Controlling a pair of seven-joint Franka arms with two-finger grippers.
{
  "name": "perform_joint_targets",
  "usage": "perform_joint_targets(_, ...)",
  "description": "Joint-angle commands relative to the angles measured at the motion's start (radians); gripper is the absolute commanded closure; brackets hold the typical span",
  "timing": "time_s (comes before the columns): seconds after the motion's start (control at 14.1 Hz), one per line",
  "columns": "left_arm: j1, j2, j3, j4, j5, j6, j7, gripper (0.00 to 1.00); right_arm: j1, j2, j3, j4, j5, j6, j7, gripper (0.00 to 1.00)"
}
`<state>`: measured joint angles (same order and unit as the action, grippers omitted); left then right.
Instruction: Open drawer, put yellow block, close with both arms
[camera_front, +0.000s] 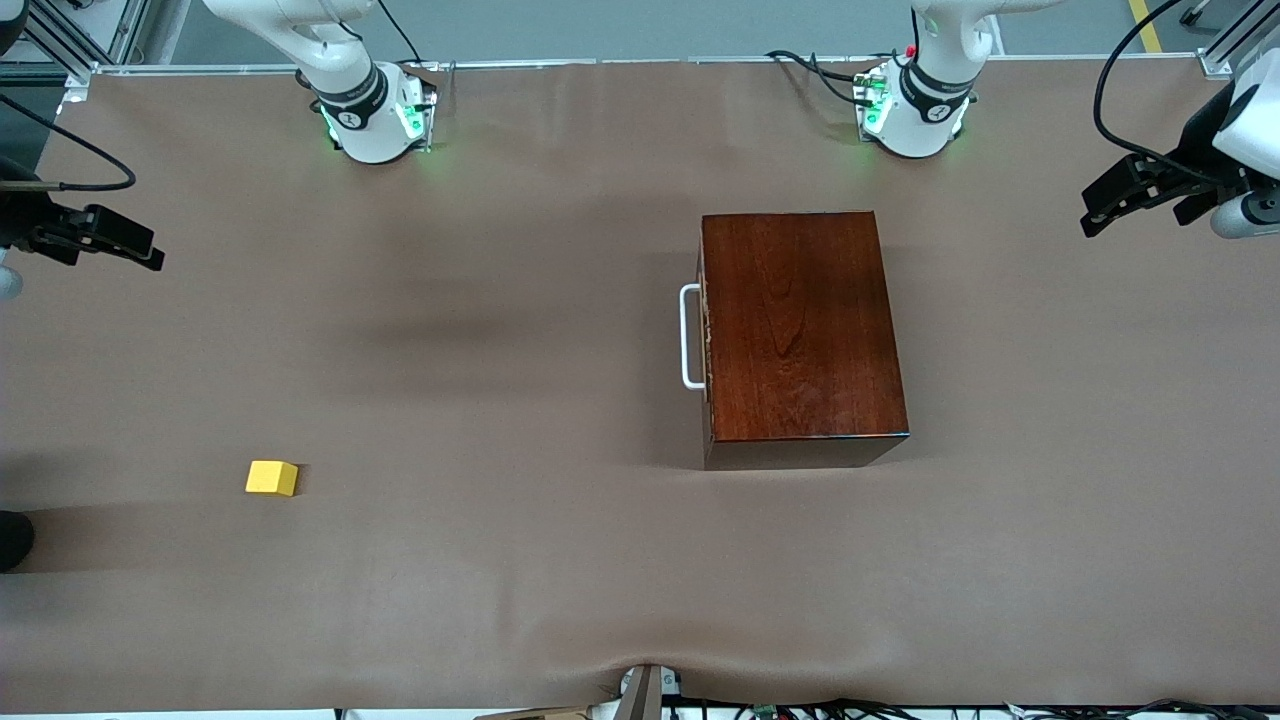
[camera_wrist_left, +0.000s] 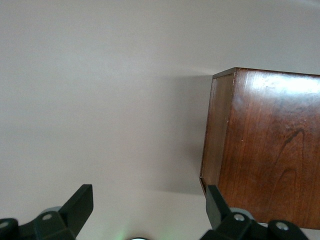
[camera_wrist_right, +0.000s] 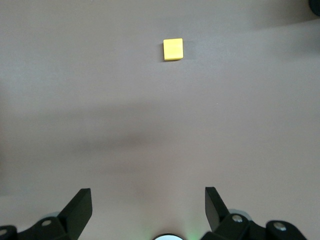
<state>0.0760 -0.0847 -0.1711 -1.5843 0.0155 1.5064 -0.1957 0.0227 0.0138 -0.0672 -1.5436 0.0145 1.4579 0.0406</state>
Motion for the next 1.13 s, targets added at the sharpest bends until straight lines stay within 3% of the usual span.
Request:
perform_joint_targets(0.0,-0.022,0.055,-0.013,0.072,0.0,-0.037,0.005,0.0,0.0,0.002,0.003,-0.007,-0.013,0.009,-0.01,0.0)
perform_joint_targets(0.21,-0.073,0.095,-0.028,0.106,0.001,-0.04,-0.027,0.0,0.0,0.005,0.004,-0.007,-0.013,0.024,-0.011,0.0)
perform_joint_targets(0.43,-0.188,0.154,-0.028,0.158,0.041,-0.052,-0.111,0.0,0.003,0.009,0.004,-0.007,-0.013,0.025,-0.013,0.0)
perform_joint_targets(0.78,-0.408,0.339,-0.025,0.303,0.07,-0.054,-0.31,0.0,0.006,0.012,0.004,-0.009,-0.013,0.033,-0.013,0.0)
perform_joint_targets(1.06,-0.565,0.462,0.001,0.363,0.075,0.012,-0.461,0.0,0.003,0.017,0.004,-0.009,-0.013,0.038,-0.039,0.0)
